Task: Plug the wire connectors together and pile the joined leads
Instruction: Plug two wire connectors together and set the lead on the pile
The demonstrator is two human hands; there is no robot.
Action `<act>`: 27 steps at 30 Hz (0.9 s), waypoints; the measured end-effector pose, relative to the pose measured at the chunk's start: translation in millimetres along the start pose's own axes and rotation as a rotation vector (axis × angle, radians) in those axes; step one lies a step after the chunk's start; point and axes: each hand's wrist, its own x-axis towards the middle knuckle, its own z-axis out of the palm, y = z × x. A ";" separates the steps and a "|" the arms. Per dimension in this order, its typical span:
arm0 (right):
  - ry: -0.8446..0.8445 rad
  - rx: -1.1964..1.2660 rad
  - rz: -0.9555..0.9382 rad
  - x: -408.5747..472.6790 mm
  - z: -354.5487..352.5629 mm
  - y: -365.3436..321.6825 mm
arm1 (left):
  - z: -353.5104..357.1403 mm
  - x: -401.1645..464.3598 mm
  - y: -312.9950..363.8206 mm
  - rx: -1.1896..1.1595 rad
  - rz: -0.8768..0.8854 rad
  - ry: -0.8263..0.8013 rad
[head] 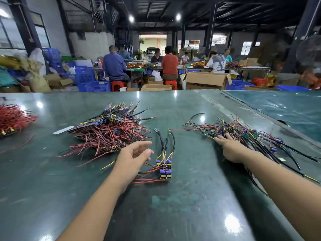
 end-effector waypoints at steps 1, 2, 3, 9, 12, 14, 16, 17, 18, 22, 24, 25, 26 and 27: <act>0.005 -0.017 0.027 -3.3 -2.3 -3.7 | 0.6 0.1 0.0 0.038 0.009 0.010; 0.038 -0.040 0.051 -7.7 -3.8 -10.6 | 0.7 0.3 -0.4 0.103 0.022 0.026; 0.110 -0.069 0.057 -14.1 -4.4 -20.7 | 0.7 0.6 -1.1 0.194 0.035 0.039; 0.354 0.333 -0.163 -67.2 14.3 -113.7 | 5.4 -5.6 -5.7 0.641 0.027 -0.144; 0.332 0.504 -0.234 -86.7 32.9 -140.2 | 7.2 -6.6 -3.3 0.683 0.031 -0.176; 0.367 0.487 -0.280 -92.2 38.8 -144.7 | 6.7 -6.2 -1.6 0.688 0.025 -0.168; 0.376 0.500 -0.317 -94.8 40.5 -144.3 | 6.9 -5.9 -1.6 0.681 0.023 -0.167; 0.374 0.518 -0.337 -95.7 40.5 -143.8 | 7.3 -6.0 -1.3 0.667 0.027 -0.159; 0.370 0.540 -0.362 -96.8 40.5 -143.6 | 7.6 -6.0 -0.8 0.649 0.035 -0.146; 0.412 0.537 -0.503 -99.9 42.8 -145.0 | 10.1 -6.8 2.7 0.581 0.076 -0.103; 0.437 0.489 -0.544 -99.0 43.3 -146.8 | 9.9 -6.9 3.7 0.566 0.084 -0.094; 0.436 0.482 -0.547 -98.5 42.7 -147.7 | 10.0 -7.1 4.0 0.567 0.085 -0.092; 0.429 0.485 -0.542 -98.2 42.3 -148.2 | 9.9 -7.2 4.0 0.574 0.085 -0.092; 0.418 0.497 -0.537 -97.8 42.1 -148.2 | 9.9 -6.8 3.6 0.587 0.087 -0.088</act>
